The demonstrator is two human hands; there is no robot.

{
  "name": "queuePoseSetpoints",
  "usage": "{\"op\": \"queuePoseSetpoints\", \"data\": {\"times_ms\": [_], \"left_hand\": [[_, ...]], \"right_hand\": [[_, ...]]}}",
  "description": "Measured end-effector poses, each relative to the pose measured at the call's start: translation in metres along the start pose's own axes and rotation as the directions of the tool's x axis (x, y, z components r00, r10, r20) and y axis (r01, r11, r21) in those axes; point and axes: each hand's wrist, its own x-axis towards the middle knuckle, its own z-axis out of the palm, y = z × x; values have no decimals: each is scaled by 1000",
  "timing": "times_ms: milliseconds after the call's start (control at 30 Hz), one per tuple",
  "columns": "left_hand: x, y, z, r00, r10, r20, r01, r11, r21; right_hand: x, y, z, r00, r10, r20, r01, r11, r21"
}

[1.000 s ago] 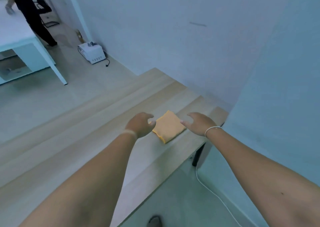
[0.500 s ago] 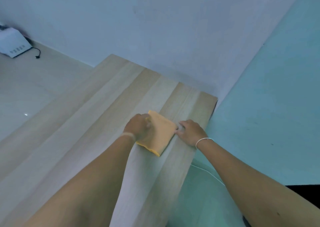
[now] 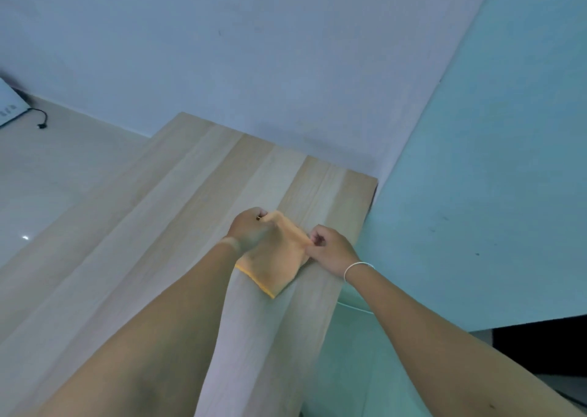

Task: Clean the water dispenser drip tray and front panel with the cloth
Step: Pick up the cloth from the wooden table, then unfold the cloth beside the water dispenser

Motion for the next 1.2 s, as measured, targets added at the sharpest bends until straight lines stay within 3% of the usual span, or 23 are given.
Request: {"op": "queuePoseSetpoints", "data": {"times_ms": [200,333,467,600,933,1033,1200], "left_hand": [[-41,63,17,982,190,7,-190,980,61],[-75,114,51,969,236,76,-239,971,23],[-116,170,118,950,284,126,-277,958,-70],[-159,217,202,916,360,176,-345,932,-111],[-218,296,384,808,438,394,-456,888,-54],[-217,306,420,785,412,463,-452,892,-27],[-202,319,465,717,364,594,-411,909,-61]], "right_hand": [[-42,10,-62,989,-146,-27,144,988,-59],[-86,32,-120,975,-190,-119,193,981,17],[-147,73,-189,950,-186,-249,219,969,113],[-210,138,-243,917,-169,-360,219,970,102],[-326,283,-323,833,-108,-542,51,991,-120],[-335,314,-332,802,-37,-596,2,998,-60],[-337,356,-349,771,184,-609,-199,979,44]]}}
